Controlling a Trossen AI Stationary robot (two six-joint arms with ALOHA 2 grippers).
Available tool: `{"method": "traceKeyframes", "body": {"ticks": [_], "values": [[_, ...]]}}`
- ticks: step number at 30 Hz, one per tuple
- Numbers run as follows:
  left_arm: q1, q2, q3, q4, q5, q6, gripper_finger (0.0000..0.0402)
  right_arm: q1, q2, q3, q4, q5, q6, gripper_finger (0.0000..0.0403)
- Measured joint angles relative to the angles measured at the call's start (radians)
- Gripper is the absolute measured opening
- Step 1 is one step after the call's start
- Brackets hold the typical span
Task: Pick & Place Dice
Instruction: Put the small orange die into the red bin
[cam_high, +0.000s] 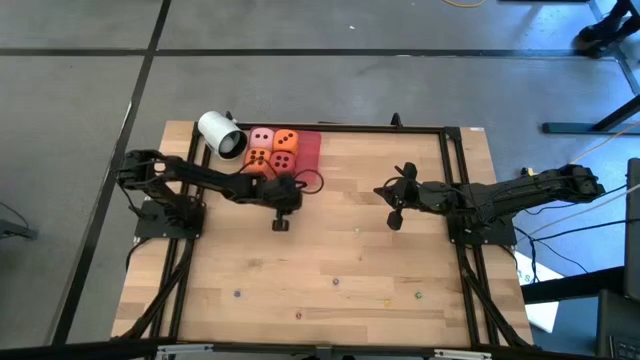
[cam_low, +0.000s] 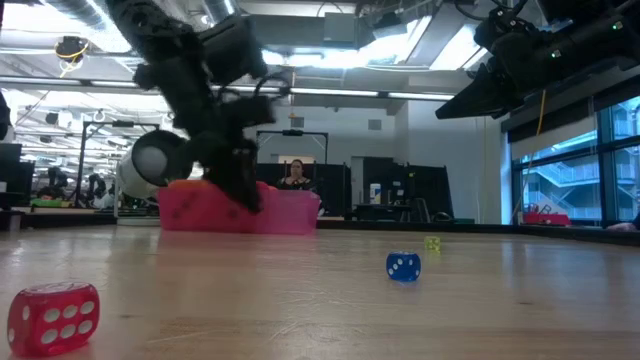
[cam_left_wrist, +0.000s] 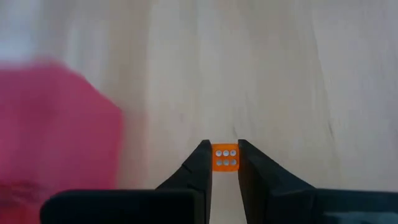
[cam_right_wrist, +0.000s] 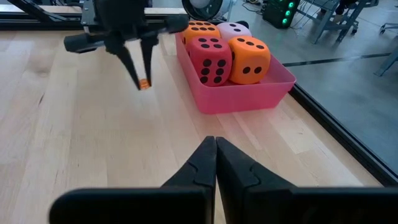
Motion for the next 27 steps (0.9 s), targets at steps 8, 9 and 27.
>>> {"method": "traceKeyframes", "body": {"ticks": [8, 9, 27], "values": [[0.079, -0.003, 0.128, 0.139, -0.076, 0.131, 0.0044, 0.0, 0.0, 0.0, 0.0, 0.0, 0.0, 0.0009], [0.096, -0.003, 0.142, 0.138, -0.076, 0.149, 0.0045, 0.0, 0.0, 0.0, 0.0, 0.0, 0.0, 0.0009], [0.411, 0.016, 0.241, 0.017, 0.081, 0.165, 0.0045, 0.0, 0.0, 0.0, 0.001, 0.003, -0.05, 0.0009]]}}
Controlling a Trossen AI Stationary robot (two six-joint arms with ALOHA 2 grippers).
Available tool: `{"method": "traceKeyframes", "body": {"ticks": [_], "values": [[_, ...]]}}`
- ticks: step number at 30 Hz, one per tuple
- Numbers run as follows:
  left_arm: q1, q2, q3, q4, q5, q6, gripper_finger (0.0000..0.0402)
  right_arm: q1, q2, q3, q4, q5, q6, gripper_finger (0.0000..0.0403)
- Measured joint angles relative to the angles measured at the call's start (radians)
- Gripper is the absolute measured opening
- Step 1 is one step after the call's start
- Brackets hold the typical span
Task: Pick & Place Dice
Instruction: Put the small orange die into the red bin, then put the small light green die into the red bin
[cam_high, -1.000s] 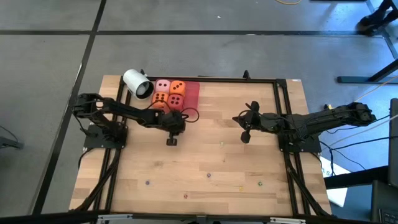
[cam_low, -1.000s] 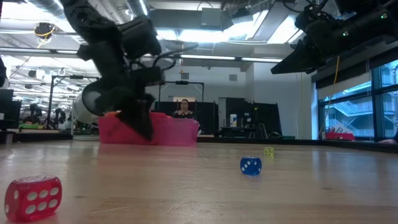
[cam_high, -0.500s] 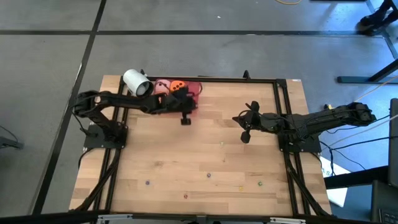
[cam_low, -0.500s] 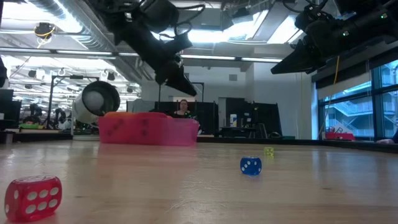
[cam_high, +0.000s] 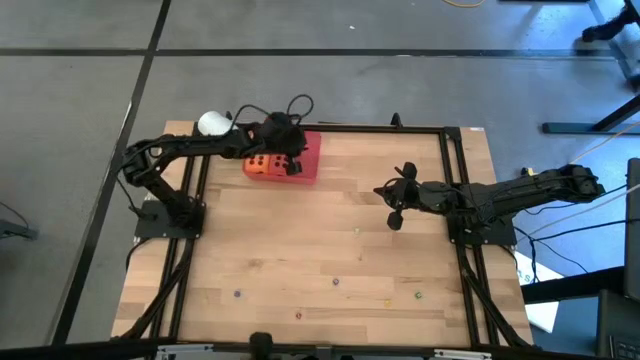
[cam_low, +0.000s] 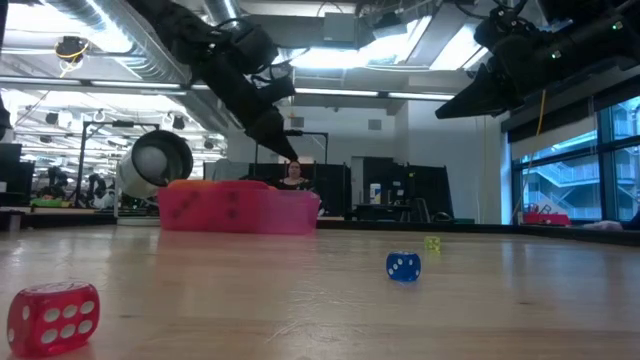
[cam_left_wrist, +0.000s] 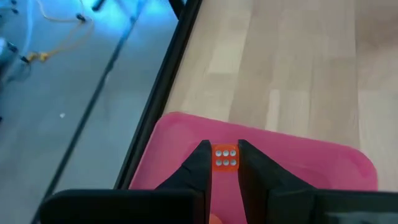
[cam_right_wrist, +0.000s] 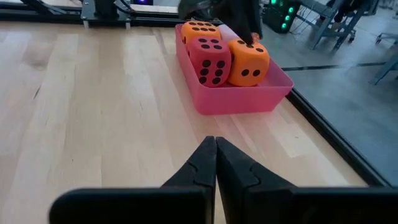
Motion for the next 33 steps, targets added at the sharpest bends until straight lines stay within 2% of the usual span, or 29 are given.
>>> {"method": "traceKeyframes", "body": {"ticks": [10, 13, 17, 25, 33], "values": [[0.026, 0.185, 0.092, -0.031, 0.011, 0.014, 0.0048, 0.0, 0.0, 0.0, 0.052, 0.0, -0.079, 0.0009], [0.025, 0.215, 0.102, -0.023, -0.042, 0.035, 0.0058, 0.0, 0.0, 0.0, 0.052, 0.0, -0.08, 0.0009], [0.026, 0.228, 0.108, -0.025, -0.129, 0.055, 0.0079, 0.0, 0.0, 0.0, 0.052, 0.0, -0.08, 0.0009], [0.026, 0.228, 0.11, -0.025, -0.099, 0.054, 0.0124, 0.0, 0.0, 0.0, 0.052, 0.0, -0.079, 0.0009], [0.025, 0.228, 0.11, -0.024, -0.099, 0.052, 0.015, 0.0, 0.0, 0.0, 0.052, -0.002, -0.072, 0.0009]]}}
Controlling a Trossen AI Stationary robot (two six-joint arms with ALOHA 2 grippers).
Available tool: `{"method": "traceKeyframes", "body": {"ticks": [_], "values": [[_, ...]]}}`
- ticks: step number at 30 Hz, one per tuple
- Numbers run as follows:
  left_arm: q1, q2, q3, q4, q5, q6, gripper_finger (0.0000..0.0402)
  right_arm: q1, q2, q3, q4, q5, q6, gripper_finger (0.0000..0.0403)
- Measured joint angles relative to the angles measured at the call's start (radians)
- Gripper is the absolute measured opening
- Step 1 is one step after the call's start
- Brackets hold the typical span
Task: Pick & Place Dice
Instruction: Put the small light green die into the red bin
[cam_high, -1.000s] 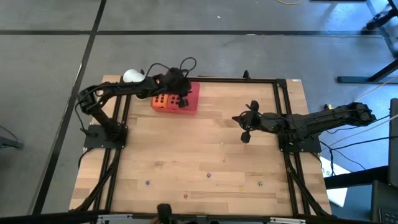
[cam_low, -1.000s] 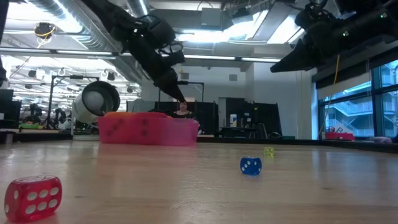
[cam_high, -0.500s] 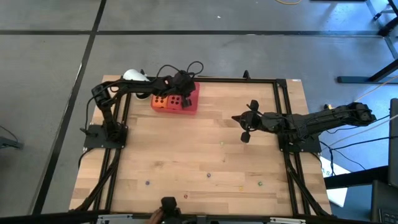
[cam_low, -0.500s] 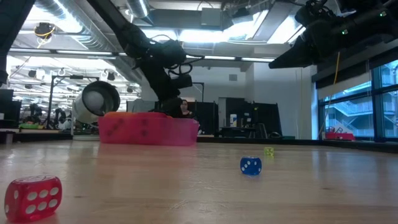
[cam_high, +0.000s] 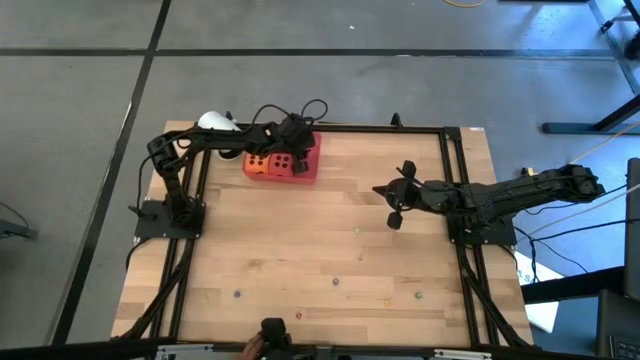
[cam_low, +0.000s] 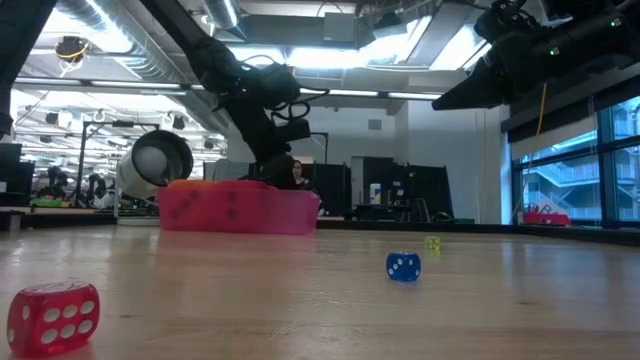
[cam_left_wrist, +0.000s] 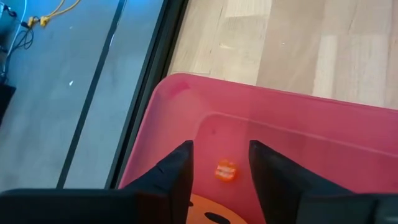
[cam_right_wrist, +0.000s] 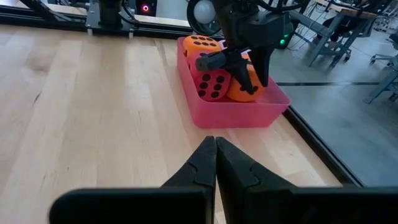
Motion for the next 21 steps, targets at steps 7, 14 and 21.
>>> {"method": "traceKeyframes", "body": {"ticks": [7, 14, 21], "values": [[-0.001, 0.0, 0.0, 0.0, 0.002, 0.0, 0.0159, 0.0, 0.0, 0.0, 0.0, -0.001, 0.0, 0.0009], [-0.037, -0.039, -0.001, -0.008, -0.036, 0.008, 0.0159, 0.0, 0.0, 0.0, 0.0, -0.001, -0.019, 0.0009], [-0.145, -0.187, -0.001, -0.104, -0.11, -0.013, 0.0153, 0.0, 0.0, 0.0, 0.016, -0.019, -0.091, 0.0009]]}}
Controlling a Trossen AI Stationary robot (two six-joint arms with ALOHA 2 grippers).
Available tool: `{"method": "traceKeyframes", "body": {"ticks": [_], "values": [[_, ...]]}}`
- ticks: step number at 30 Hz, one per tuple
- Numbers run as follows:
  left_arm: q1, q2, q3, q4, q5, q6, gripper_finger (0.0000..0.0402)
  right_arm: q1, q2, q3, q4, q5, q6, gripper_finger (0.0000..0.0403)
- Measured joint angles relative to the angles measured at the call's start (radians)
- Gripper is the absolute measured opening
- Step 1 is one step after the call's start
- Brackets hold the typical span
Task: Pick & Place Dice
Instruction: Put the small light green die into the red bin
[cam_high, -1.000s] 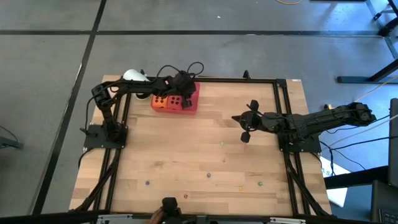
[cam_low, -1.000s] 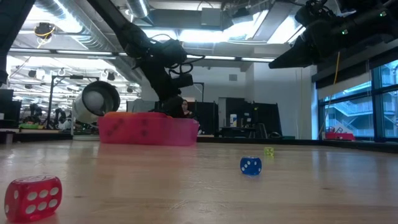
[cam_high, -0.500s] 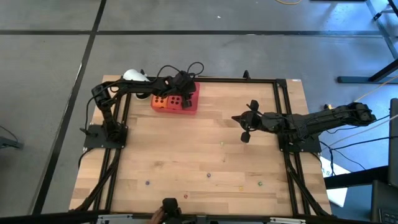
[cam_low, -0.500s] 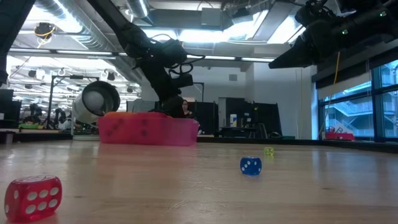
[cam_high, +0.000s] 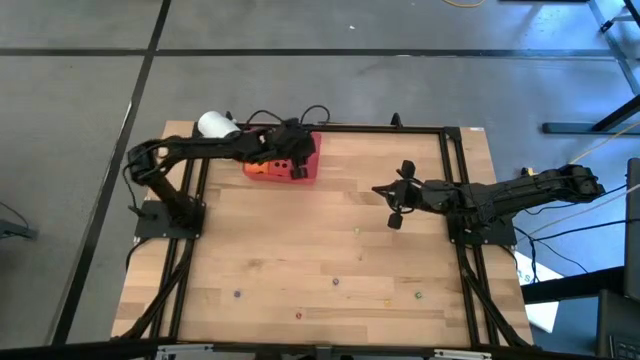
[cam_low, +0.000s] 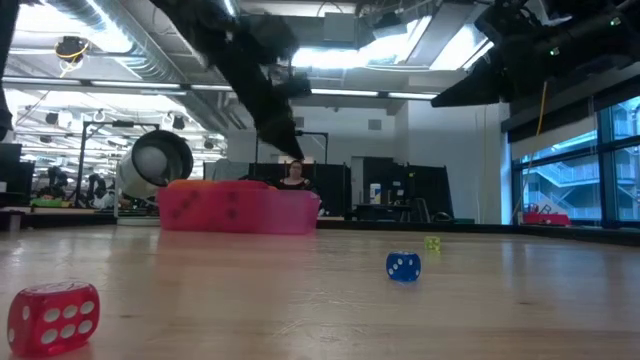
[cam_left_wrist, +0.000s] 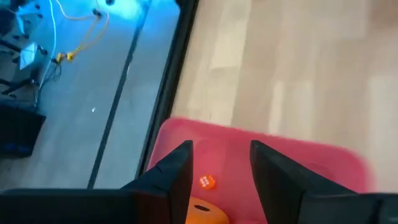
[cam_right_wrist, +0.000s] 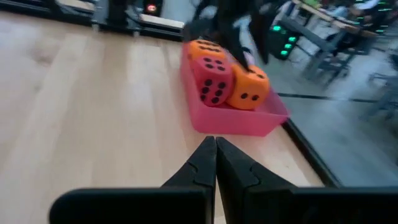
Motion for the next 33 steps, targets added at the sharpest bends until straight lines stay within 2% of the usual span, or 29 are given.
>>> {"method": "traceKeyframes", "body": {"ticks": [3, 7, 10, 13, 15, 18, 24, 28, 33], "values": [[-0.046, -0.078, 0.0, -0.093, -0.005, -0.071, 0.015, 0.0, 0.0, 0.0, 0.0, -0.053, 0.014, 0.0009], [-0.092, -0.183, 0.0, -0.233, 0.047, -0.127, 0.0146, 0.0, 0.021, 0.0, 0.003, -0.117, 0.058, 0.0022], [-0.126, -0.255, 0.0, -0.322, 0.06, -0.166, 0.0143, 0.001, 0.063, 0.0, 0.011, -0.172, 0.116, 0.0049], [-0.177, -0.297, -0.003, -0.345, 0.0, -0.186, 0.0143, 0.0, 0.123, 0.0, 0.018, -0.184, 0.175, 0.0087], [-0.213, -0.326, -0.035, -0.311, -0.036, -0.171, 0.0143, 0.0, 0.17, 0.0, 0.023, -0.174, 0.206, 0.0114], [-0.257, -0.373, -0.126, -0.223, -0.034, -0.153, 0.0143, 0.0, 0.244, 0.0, 0.048, -0.163, 0.262, 0.0156], [-0.305, -0.494, -0.361, -0.039, -0.042, -0.161, 0.0143, 0.027, 0.376, 0.0, 0.098, -0.232, 0.337, 0.0221], [-0.308, -0.567, -0.474, 0.065, -0.043, -0.173, 0.0143, 0.085, 0.475, 0.0, 0.13, -0.251, 0.428, 0.024], [-0.299, -0.624, -0.509, 0.12, -0.064, -0.163, 0.0143, 0.147, 0.605, 0.0, 0.217, -0.173, 0.45, 0.0243]]}}
